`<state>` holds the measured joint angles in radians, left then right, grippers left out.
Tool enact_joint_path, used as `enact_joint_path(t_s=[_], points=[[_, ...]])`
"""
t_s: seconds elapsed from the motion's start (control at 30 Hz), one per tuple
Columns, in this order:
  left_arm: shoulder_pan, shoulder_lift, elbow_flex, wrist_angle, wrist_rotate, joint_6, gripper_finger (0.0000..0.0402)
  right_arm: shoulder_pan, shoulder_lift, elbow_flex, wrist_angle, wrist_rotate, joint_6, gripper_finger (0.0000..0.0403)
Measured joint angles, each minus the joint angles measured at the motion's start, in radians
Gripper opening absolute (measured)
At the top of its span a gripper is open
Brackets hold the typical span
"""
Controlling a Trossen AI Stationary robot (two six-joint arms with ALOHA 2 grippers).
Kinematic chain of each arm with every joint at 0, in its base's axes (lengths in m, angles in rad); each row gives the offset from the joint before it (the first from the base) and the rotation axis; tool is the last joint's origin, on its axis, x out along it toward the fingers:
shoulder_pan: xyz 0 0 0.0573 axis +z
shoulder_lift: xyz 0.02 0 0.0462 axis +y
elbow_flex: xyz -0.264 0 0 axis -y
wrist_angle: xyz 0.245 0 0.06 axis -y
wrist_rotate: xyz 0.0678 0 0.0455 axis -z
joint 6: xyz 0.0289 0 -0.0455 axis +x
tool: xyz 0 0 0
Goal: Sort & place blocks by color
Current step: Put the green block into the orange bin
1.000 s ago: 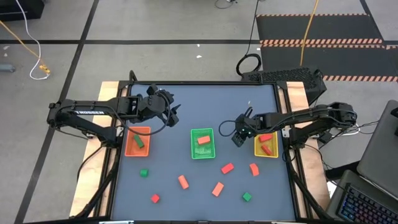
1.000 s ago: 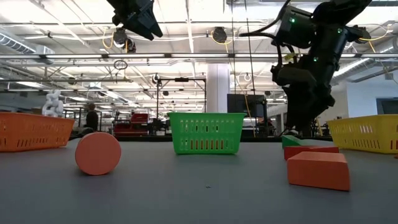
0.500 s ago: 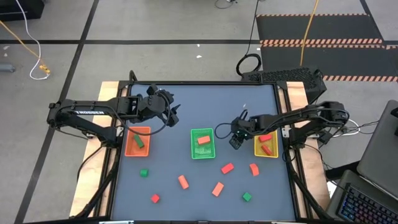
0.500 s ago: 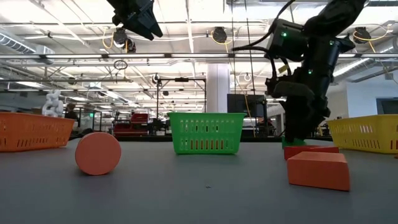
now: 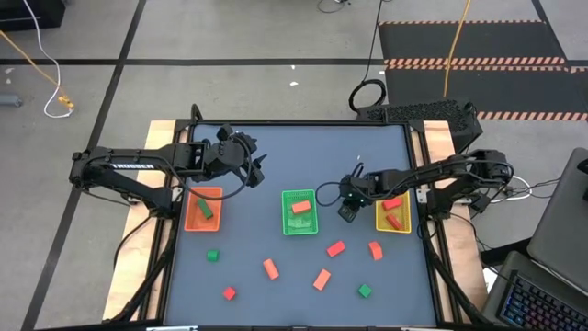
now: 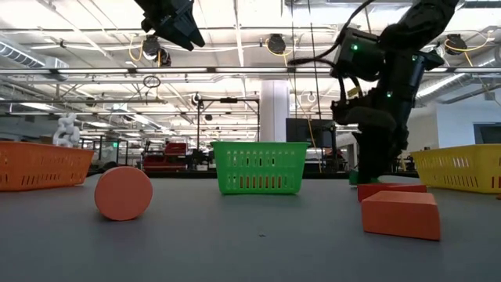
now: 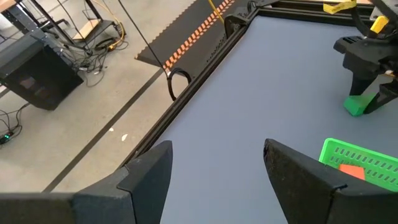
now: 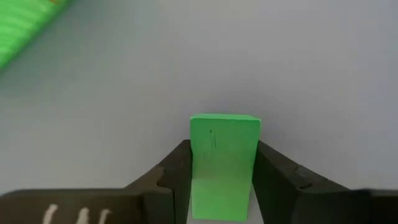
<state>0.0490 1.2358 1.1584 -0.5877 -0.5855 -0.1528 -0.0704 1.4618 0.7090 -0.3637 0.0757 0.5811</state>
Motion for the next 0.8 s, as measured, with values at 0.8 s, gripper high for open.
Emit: enact_joint_path(t_s=[0.8], points=[[-0.019, 0.000, -0.122, 0.526, 0.316, 0.257, 0.0253, 0.000, -0.307, 0.000, 0.840, -0.071, -0.661, 0.0122]])
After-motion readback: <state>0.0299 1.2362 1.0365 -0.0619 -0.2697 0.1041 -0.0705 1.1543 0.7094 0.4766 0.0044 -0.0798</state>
